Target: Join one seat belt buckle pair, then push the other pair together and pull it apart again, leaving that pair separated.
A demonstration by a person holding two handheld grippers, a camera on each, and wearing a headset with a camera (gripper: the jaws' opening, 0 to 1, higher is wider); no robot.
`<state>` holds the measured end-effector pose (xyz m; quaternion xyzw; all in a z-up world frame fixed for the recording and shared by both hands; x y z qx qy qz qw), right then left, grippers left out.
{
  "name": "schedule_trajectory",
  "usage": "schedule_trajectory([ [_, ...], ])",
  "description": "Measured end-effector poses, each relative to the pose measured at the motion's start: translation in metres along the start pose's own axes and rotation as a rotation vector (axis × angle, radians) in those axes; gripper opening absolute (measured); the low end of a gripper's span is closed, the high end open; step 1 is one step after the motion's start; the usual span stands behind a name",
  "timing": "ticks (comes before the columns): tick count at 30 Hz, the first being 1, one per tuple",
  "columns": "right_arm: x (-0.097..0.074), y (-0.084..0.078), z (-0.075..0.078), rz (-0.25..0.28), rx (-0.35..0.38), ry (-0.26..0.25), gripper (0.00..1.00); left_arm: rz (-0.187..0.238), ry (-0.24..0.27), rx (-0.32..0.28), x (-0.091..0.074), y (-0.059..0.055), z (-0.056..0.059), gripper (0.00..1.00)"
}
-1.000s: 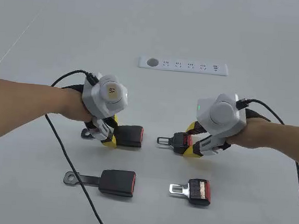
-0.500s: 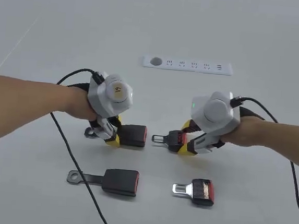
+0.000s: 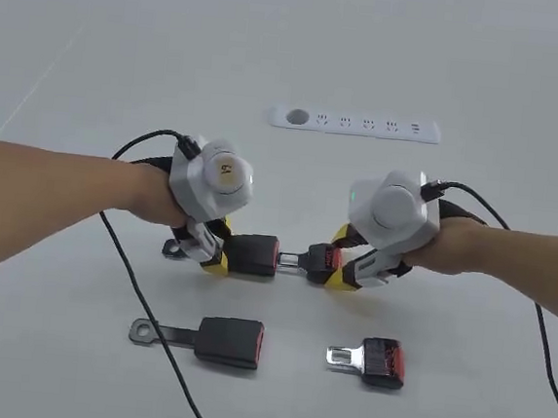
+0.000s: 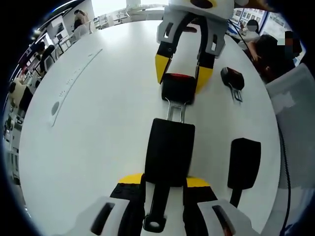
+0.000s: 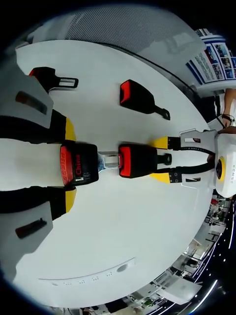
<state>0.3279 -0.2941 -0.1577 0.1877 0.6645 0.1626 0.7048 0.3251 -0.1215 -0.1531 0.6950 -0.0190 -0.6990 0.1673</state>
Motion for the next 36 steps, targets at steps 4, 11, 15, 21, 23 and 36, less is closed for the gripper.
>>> schedule_trajectory([
  [4, 0.001, 0.002, -0.001, 0.001, -0.002, 0.001, 0.31, 0.001, 0.0, -0.001, 0.0, 0.0, 0.0, 0.29],
  [11, 0.003, 0.007, -0.002, 0.008, 0.001, 0.002, 0.31, 0.001, 0.0, -0.004, -0.001, 0.0, 0.001, 0.29],
  [15, 0.005, 0.01, -0.002, 0.011, 0.004, 0.002, 0.31, 0.002, -0.001, -0.005, 0.0, -0.001, -0.001, 0.29],
  [21, 0.005, 0.012, -0.001, 0.021, 0.014, -0.001, 0.31, 0.005, -0.001, -0.005, -0.001, 0.0, 0.0, 0.29],
  [23, 0.005, 0.012, -0.001, 0.015, 0.02, -0.007, 0.31, 0.007, 0.001, -0.009, -0.001, 0.0, 0.001, 0.29],
  [36, 0.006, 0.013, -0.002, 0.032, 0.022, -0.017, 0.3, 0.008, 0.003, -0.006, 0.002, -0.003, -0.003, 0.29],
])
Point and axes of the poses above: the centre of the closed fingertips' face, and the gripper's own axes: x roughly forward along the fingers, z roughly to its right, y roughly out of its top, the point moved 6 cm from there along -x, roughly backward along the fingers, and after that the axes turned 4 degrees about -z, right-handed, at the moved point
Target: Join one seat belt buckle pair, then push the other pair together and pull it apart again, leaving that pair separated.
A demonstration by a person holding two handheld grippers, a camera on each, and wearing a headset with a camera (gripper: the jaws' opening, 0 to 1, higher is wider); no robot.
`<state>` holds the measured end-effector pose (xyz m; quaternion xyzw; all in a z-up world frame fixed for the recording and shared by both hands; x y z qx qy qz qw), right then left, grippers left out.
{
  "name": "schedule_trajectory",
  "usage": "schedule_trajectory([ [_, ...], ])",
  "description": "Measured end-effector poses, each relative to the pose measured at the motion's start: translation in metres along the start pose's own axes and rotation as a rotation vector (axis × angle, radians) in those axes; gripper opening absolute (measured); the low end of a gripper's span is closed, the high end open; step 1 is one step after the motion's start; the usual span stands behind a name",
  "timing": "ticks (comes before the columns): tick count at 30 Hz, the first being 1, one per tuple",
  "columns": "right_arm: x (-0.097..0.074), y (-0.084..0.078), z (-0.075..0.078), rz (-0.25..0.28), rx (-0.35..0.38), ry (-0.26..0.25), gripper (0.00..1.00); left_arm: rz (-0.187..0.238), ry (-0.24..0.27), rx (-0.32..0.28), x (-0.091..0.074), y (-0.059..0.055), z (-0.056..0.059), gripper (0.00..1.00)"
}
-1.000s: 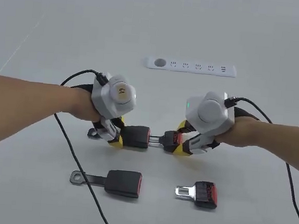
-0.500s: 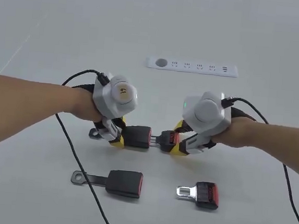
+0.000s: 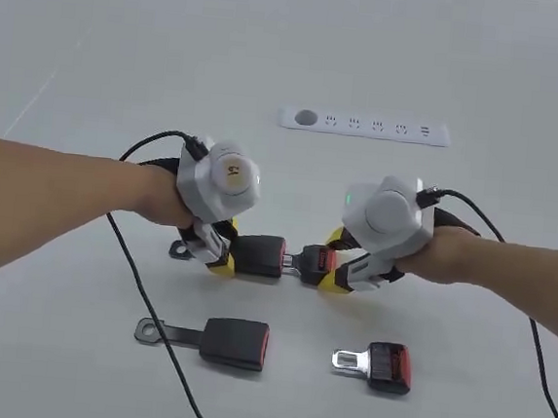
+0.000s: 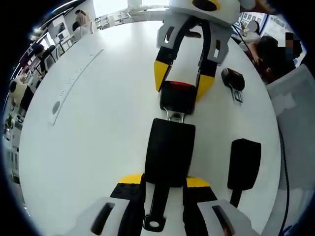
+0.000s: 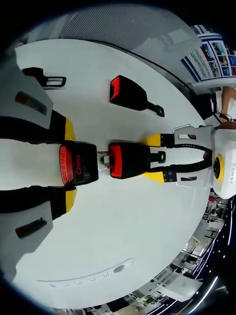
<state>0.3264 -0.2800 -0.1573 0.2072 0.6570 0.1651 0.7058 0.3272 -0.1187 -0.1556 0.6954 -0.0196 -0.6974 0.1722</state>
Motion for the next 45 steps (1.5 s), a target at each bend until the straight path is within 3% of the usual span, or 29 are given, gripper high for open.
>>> schedule_trajectory([
  [11, 0.001, 0.003, -0.002, 0.0, 0.008, -0.003, 0.29, -0.012, 0.001, 0.018, 0.0, 0.002, 0.002, 0.28],
  [18, 0.005, 0.007, -0.002, 0.0, 0.011, -0.003, 0.29, 0.031, 0.007, 0.014, -0.001, -0.001, 0.002, 0.28],
  [23, 0.011, 0.015, -0.004, 0.003, 0.016, -0.002, 0.28, 0.031, 0.009, 0.014, 0.0, -0.002, 0.0, 0.28],
  [32, 0.011, 0.017, -0.003, -0.005, 0.022, -0.005, 0.28, 0.031, 0.01, 0.014, 0.0, 0.0, 0.003, 0.28],
  [34, 0.011, 0.018, -0.008, 0.002, 0.069, 0.004, 0.28, 0.033, 0.01, 0.013, -0.001, 0.0, 0.002, 0.28],
  [39, 0.012, 0.013, 0.0, -0.011, 0.042, 0.007, 0.28, 0.043, 0.009, 0.017, -0.002, -0.001, -0.001, 0.27],
  [45, 0.008, 0.017, -0.006, -0.016, 0.036, 0.006, 0.28, 0.035, 0.009, 0.026, -0.003, -0.002, -0.003, 0.27],
])
Point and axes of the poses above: the centre of the closed fingertips' face, and the gripper's own axes: x roughly forward along the fingers, z roughly to its right, y roughly out of its top, the point moved 6 cm from there along -x, roughly backward along the fingers, and after that the axes turned 4 degrees about -z, right-handed, at the moved point
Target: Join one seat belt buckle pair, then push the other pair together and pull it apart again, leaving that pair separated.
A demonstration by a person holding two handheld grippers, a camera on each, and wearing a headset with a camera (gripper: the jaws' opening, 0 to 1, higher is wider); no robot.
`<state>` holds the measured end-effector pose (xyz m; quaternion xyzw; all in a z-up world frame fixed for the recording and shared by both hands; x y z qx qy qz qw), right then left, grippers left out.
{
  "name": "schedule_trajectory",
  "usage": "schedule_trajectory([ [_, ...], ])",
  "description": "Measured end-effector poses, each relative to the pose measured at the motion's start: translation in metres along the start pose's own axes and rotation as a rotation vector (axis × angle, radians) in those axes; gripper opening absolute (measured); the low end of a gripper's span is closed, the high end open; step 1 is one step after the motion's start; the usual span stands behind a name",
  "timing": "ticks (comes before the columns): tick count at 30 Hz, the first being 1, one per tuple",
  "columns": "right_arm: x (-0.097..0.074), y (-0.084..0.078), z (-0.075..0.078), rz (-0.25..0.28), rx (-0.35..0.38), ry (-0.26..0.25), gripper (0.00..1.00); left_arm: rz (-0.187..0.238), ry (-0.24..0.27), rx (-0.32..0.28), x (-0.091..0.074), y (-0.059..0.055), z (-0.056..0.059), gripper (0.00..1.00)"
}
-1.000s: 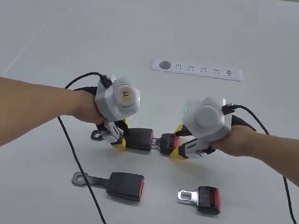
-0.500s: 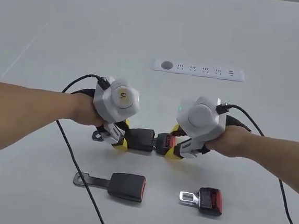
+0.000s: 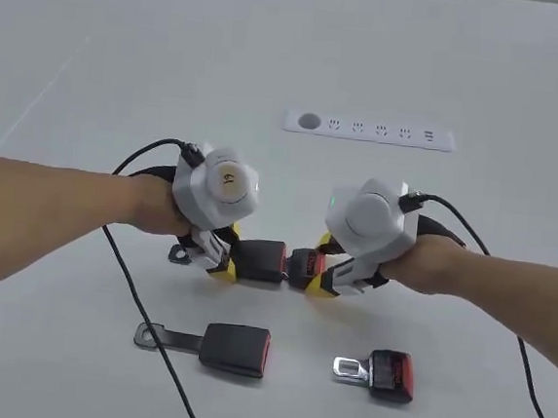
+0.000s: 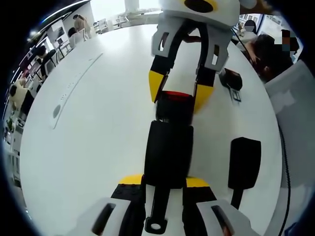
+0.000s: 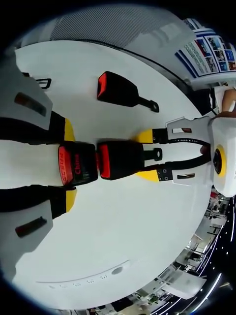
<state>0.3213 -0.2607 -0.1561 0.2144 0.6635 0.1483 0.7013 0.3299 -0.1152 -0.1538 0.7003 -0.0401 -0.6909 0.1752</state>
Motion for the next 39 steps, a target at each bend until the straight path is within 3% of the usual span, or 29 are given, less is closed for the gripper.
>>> schedule_trajectory([
  [3, 0.0033, -0.0008, 0.0086, -0.003, -0.005, 0.0, 0.28, 0.002, 0.0, 0.01, -0.0007, 0.0009, 0.0021, 0.27],
  [5, -0.0027, 0.0035, 0.0051, -0.005, -0.006, -0.001, 0.28, -0.001, 0.001, 0.018, -0.0004, 0.0014, 0.0023, 0.27],
  [7, 0.0058, 0.0006, 0.0087, -0.009, -0.006, 0.001, 0.28, -0.009, 0.001, 0.023, -0.0002, 0.0019, 0.0027, 0.27],
  [12, 0.0029, 0.0018, 0.0022, -0.012, 0.006, -0.006, 0.27, -0.018, 0.0, 0.031, -0.0007, 0.004, 0.0052, 0.26],
  [17, 0.0013, 0.0007, 0.0061, 0.004, -0.017, -0.006, 0.28, 0.009, 0.001, 0.015, -0.0001, 0.0002, 0.0055, 0.27],
  [31, 0.0016, -0.0029, 0.006, 0.02, -0.059, -0.012, 0.29, 0.014, -0.003, 0.016, 0.0004, -0.0025, 0.0053, 0.28],
  [39, 0.0003, 0.0008, 0.0023, 0.0, -0.044, -0.019, 0.29, -0.02, 0.003, 0.033, 0.0016, 0.0013, 0.0053, 0.28],
])
Point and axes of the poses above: the centre of the closed fingertips' face, and the gripper's own axes: x roughly forward along the fingers, z roughly to its right, y roughly out of its top, the point moved 6 cm from there along -x, roughly backward along the fingers, and after that the axes turned 4 degrees about -z, right-handed, at the moved point
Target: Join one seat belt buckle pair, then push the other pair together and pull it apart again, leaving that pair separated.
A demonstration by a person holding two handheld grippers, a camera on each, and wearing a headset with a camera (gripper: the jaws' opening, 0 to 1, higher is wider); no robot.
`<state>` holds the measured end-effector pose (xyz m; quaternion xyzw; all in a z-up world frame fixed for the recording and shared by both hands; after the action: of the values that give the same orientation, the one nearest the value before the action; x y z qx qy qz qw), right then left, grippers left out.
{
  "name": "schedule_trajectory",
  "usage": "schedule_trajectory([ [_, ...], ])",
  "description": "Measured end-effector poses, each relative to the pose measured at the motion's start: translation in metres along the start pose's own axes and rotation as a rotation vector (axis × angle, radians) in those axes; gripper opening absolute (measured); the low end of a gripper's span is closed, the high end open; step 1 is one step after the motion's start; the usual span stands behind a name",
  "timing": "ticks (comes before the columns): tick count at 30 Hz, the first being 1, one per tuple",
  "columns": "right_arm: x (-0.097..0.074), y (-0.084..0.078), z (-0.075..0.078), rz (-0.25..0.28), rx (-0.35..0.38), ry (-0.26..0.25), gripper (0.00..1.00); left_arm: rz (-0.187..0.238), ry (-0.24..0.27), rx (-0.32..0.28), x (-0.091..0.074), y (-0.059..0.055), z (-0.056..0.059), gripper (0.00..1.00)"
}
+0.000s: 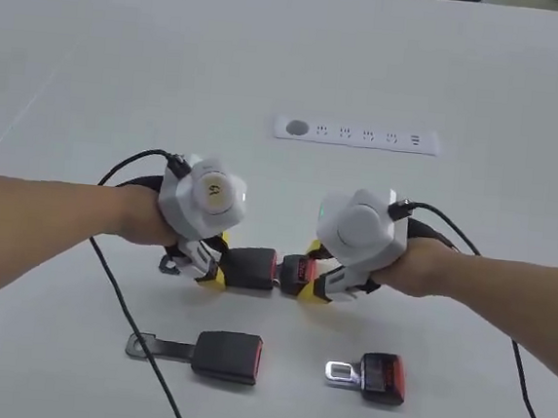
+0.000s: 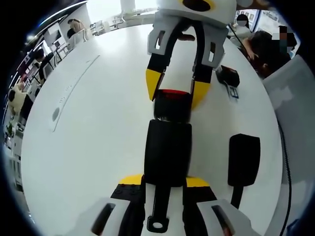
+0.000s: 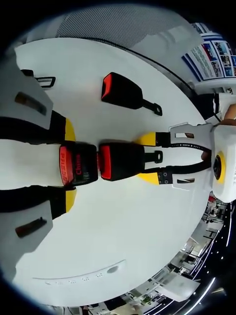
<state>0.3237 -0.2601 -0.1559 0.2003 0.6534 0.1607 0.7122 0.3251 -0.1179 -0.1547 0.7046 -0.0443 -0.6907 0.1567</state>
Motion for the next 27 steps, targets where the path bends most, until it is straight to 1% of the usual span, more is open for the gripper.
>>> schedule_trajectory([
  [1, 0.001, 0.0, 0.0, -0.007, -0.001, -0.003, 0.29, -0.003, -0.001, 0.002, 0.0, 0.001, 0.001, 0.28],
  [3, -0.003, 0.002, -0.002, -0.015, 0.003, -0.007, 0.29, -0.015, -0.004, 0.014, -0.001, 0.002, 0.002, 0.28],
  [5, -0.001, 0.0, -0.002, -0.013, 0.006, -0.007, 0.29, -0.019, -0.004, 0.006, 0.0, 0.003, 0.001, 0.28],
  [7, 0.0, -0.001, -0.001, -0.01, 0.008, -0.007, 0.29, -0.009, -0.003, 0.0, 0.0, 0.001, 0.0, 0.28],
  [8, 0.001, -0.001, 0.0, -0.01, 0.006, -0.006, 0.29, 0.002, -0.003, -0.009, 0.0, -0.001, -0.001, 0.28],
  [11, -0.001, -0.002, -0.001, 0.001, -0.012, -0.003, 0.29, 0.002, -0.004, 0.001, 0.0, 0.001, 0.001, 0.28],
  [14, 0.0, -0.009, 0.0, 0.043, -0.018, -0.004, 0.29, 0.011, -0.004, -0.004, 0.0, 0.0, 0.001, 0.28],
  [16, -0.001, -0.007, -0.001, 0.047, -0.019, -0.005, 0.29, 0.026, -0.006, -0.011, 0.0, -0.002, 0.001, 0.28],
  [17, -0.002, -0.006, -0.002, 0.048, -0.019, -0.004, 0.29, 0.033, -0.006, -0.007, 0.0, -0.002, 0.002, 0.28],
  [18, -0.002, -0.007, -0.001, 0.05, -0.021, -0.004, 0.29, 0.035, -0.007, -0.008, 0.0, -0.001, 0.004, 0.28],
  [21, -0.002, -0.007, -0.002, 0.053, -0.019, -0.004, 0.3, 0.032, -0.008, -0.005, 0.0, -0.001, 0.003, 0.29],
  [24, -0.001, -0.007, -0.002, 0.058, -0.023, -0.004, 0.31, 0.036, -0.01, -0.029, 0.0, -0.001, 0.003, 0.29],
  [27, -0.001, -0.007, -0.001, 0.059, -0.025, -0.007, 0.31, 0.042, -0.007, -0.026, 0.0, -0.002, 0.003, 0.3],
])
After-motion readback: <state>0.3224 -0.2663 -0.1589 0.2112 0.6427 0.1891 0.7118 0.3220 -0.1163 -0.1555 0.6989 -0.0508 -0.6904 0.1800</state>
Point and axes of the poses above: the centre of the closed fingertips' face, and the gripper's own axes: x roughly forward along the fingers, z roughly to its right, y roughly out of its top, the point moved 6 cm from there along -x, roughly backward along the fingers, and after that the axes turned 4 degrees about -z, right-handed, at the moved point
